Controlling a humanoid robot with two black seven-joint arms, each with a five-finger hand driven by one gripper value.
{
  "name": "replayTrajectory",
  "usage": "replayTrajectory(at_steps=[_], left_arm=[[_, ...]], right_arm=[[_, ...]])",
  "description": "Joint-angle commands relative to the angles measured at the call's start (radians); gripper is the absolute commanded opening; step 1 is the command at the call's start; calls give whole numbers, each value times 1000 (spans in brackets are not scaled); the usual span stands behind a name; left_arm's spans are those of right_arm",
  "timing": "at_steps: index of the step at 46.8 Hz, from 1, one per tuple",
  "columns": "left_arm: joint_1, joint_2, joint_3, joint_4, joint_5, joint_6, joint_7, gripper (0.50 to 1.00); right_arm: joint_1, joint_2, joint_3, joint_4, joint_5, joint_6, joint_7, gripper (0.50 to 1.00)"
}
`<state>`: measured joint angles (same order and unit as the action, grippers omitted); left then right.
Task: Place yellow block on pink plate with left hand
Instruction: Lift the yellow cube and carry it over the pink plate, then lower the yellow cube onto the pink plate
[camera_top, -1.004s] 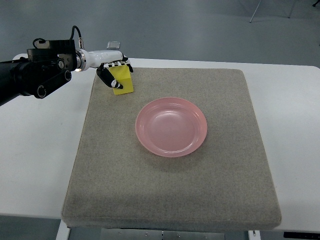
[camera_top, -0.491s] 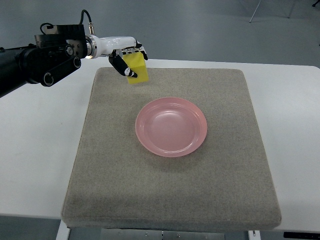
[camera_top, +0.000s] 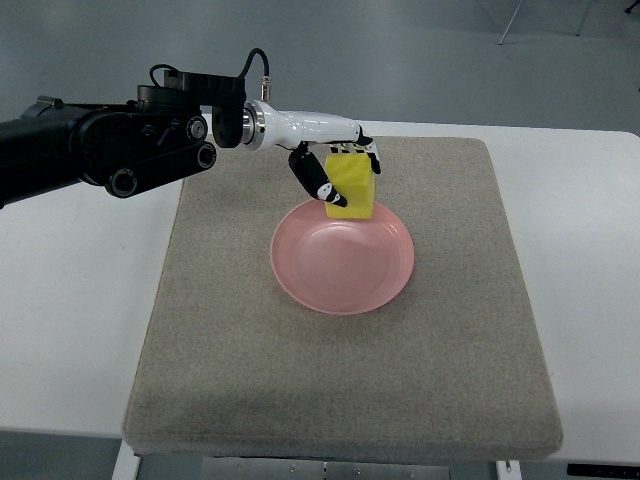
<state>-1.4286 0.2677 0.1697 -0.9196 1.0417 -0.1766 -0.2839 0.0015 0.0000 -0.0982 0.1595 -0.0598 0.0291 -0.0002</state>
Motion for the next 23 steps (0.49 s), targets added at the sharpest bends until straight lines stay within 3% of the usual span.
replayTrajectory(at_steps=[1,23], left_arm=[[5,-1,4,-8,6,0,0,608],[25,-7,27,-38,72,-17,0,621]], right_arm=[[0,0,0,0,0,0,0,924],[0,0,0,0,0,0,0,924]])
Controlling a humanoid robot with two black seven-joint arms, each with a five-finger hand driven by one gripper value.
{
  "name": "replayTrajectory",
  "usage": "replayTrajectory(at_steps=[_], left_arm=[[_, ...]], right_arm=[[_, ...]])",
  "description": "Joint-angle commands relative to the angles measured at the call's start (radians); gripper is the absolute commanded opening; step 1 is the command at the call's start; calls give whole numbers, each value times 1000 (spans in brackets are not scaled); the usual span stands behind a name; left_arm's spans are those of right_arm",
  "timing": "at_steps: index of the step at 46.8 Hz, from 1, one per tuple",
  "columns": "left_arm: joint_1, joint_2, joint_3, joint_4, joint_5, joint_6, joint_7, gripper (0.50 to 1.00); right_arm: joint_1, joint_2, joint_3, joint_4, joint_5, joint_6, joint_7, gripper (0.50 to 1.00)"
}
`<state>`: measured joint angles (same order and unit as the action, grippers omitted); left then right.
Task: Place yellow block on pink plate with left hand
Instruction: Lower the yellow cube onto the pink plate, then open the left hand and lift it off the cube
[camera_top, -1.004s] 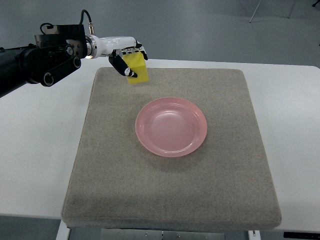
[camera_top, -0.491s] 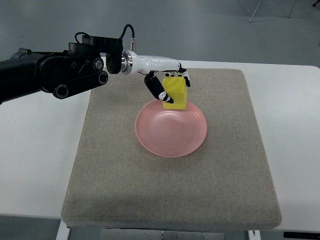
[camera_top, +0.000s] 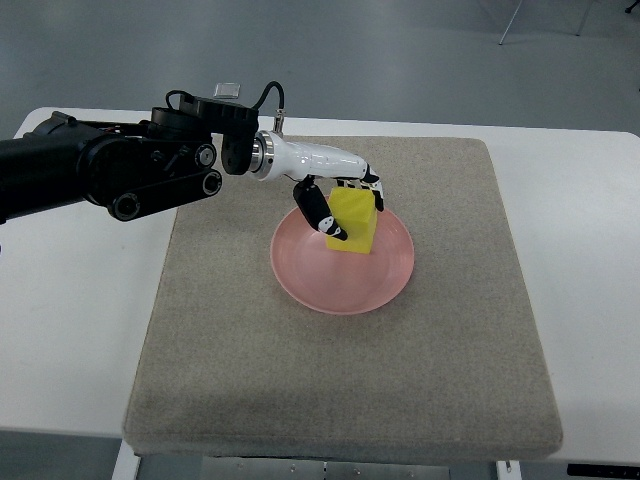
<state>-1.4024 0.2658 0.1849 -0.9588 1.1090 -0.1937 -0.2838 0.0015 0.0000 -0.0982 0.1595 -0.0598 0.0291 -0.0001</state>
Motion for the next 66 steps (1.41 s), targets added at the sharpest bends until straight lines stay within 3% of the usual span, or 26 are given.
replayTrajectory(at_steps=[1,26,30,33,36,39,42,48,66], left_arm=[[0,-8,14,2,8,0,0,623],[11,-34,16,6,44,0,0,668],[17,-34,18,6,43,0,0,709],[19,-33,16,8,43,0,-1,771],[20,-33,16,8,43,0,-1,784],[19,-34,16,3,43,-1,-1,838],[19,-33,16,2,43,-1,-1,851],[17,-33,15,2,41,-3,-1,928],[2,-13,-1,0,25,-13,-1,945]], right_arm=[[0,0,0,0,0,0,0,924],[0,0,0,0,0,0,0,924],[0,0,0,0,0,0,0,924],[0,0,0,0,0,0,0,924],[0,0,0,0,0,0,0,924],[0,0,0,0,0,0,0,924],[0,0,0,0,0,0,0,924],[0,0,0,0,0,0,0,924],[0,0,0,0,0,0,0,924]])
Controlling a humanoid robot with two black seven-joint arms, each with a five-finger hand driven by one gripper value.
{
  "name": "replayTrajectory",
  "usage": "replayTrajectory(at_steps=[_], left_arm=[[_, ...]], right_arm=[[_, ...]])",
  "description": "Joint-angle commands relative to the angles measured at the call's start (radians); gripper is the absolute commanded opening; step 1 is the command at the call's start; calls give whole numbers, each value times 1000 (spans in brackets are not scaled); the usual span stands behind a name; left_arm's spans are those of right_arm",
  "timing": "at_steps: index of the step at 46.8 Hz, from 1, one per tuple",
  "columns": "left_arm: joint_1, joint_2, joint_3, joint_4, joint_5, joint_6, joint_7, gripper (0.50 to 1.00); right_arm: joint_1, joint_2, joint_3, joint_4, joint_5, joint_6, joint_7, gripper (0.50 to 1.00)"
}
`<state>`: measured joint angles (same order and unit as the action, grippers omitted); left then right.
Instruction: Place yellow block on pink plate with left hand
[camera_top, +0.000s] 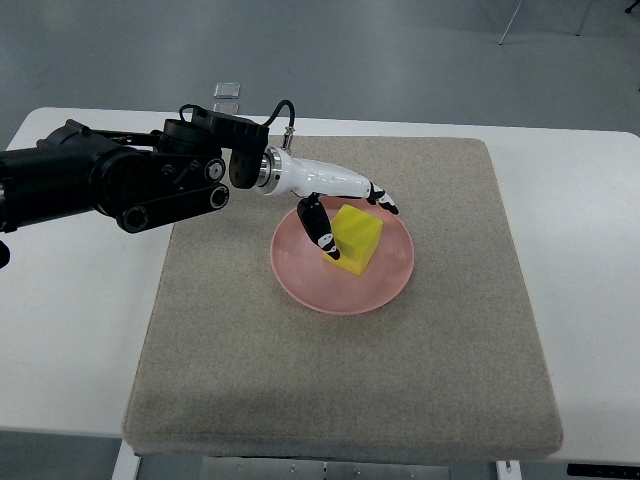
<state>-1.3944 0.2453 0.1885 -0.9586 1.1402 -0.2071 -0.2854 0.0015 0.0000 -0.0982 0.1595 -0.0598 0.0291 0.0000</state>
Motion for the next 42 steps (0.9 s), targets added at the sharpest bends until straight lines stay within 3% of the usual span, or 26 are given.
replayTrajectory(at_steps=[1,25,42], left_arm=[[-6,11,-6,1,-7,0,0,951],[-18,129,-58,38,-13,2,0,958],[69,112,-185,383,-92,18,2,966]], right_arm=[[0,0,0,0,0,0,0,924],[0,0,0,0,0,0,0,924],[0,0,0,0,0,0,0,924]])
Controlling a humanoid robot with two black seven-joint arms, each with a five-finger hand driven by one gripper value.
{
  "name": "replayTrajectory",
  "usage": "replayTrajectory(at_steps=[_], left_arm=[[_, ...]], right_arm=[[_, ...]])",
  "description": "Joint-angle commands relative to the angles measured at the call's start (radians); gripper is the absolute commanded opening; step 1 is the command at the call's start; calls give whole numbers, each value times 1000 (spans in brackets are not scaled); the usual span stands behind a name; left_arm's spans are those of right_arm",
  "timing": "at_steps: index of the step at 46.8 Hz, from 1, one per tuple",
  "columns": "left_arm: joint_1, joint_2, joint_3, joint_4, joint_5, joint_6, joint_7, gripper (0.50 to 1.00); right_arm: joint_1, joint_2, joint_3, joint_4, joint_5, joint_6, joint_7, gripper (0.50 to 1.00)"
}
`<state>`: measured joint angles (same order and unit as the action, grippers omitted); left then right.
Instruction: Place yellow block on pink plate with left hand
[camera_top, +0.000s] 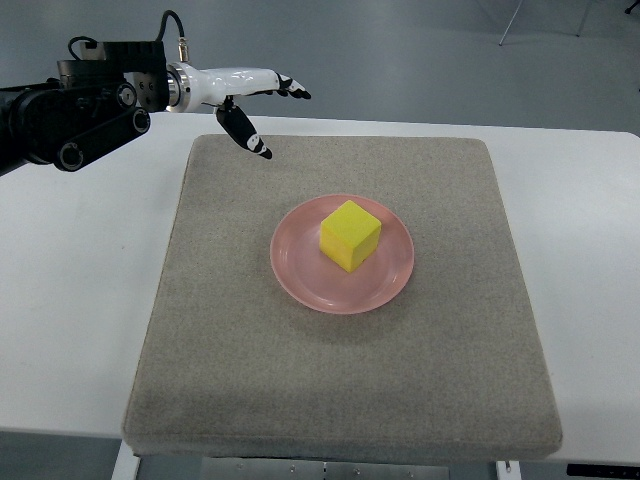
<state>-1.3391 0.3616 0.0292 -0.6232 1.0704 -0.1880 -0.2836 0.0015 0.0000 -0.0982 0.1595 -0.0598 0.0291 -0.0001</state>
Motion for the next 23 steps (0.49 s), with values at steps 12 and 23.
replayTrajectory(at_steps=[12,23], left_arm=[[20,-7,-32,158,-168,47,0,966],[52,-49,-32,266,-332,137,1,971]], right_arm=[[0,0,0,0,0,0,0,924],[0,0,0,0,0,0,0,924]])
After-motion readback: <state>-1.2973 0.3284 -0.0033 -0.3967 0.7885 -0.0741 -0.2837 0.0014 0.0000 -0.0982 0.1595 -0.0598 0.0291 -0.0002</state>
